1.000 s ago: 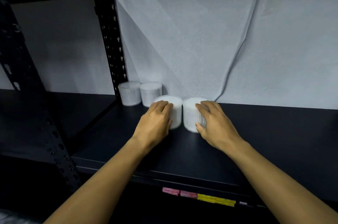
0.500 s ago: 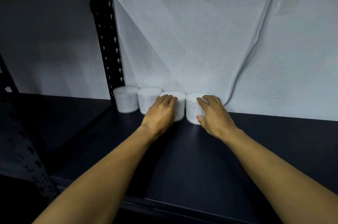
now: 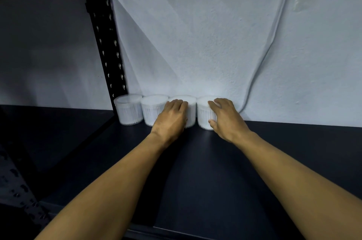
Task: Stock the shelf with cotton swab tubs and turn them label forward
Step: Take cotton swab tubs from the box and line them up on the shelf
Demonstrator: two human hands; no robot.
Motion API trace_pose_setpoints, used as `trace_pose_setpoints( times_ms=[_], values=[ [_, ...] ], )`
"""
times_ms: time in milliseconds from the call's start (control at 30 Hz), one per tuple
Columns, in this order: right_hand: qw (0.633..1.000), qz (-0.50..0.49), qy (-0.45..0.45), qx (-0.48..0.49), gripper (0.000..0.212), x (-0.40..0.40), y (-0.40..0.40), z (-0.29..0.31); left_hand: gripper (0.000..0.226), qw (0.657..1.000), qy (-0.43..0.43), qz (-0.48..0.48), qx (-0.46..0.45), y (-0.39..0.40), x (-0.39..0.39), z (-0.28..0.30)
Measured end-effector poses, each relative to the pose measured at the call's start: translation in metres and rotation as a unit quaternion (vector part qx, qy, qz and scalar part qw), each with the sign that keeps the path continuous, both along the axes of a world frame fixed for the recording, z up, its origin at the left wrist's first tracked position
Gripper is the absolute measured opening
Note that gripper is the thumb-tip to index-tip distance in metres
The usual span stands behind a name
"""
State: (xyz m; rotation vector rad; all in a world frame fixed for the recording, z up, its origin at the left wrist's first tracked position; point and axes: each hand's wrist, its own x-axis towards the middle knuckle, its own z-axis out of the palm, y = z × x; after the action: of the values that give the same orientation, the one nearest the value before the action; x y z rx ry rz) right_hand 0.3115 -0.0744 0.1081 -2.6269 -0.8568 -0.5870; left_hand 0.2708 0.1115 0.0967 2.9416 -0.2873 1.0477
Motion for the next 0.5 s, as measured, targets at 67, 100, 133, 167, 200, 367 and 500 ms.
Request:
trace_pose_setpoints(
  times_ms=[67,100,133,167,200,367,500],
  values=[
    [1.000,0.001,0.001,-0.003,0.055,0.0004,-0.0002,0.0000,0.022,1.000,0.001,0.003,-0.001,0.0005,0.0013,-0.0009],
    [1.000,0.002,0.001,-0.005,0.056,0.0004,-0.0004,-0.0001,0.023,1.000,0.003,0.004,0.001,0.0005,0.0015,-0.0011],
    [1.000,0.001,0.000,-0.006,0.057,0.0007,-0.0004,-0.0003,0.024,1.000,0.004,0.005,0.005,0.0006,0.0014,-0.0012],
    [1.000,0.000,0.000,-0.007,0.057,0.0008,-0.0004,-0.0003,0.024,1.000,0.005,0.004,0.007,0.0005,0.0013,-0.0012],
    [1.000,-0.003,0.000,-0.009,0.058,0.0007,-0.0001,-0.0004,0.025,1.000,0.006,0.002,0.008,0.0005,0.0009,-0.0011],
    [1.000,-0.022,0.000,-0.003,0.056,-0.0020,0.0033,-0.0017,0.026,1.000,0.015,0.008,0.011,-0.0011,-0.0006,0.0007],
    [0.999,-0.042,-0.013,-0.023,0.056,-0.0053,0.0057,0.0012,0.036,0.998,0.037,0.036,0.029,-0.0036,0.0001,0.0022]
  ],
)
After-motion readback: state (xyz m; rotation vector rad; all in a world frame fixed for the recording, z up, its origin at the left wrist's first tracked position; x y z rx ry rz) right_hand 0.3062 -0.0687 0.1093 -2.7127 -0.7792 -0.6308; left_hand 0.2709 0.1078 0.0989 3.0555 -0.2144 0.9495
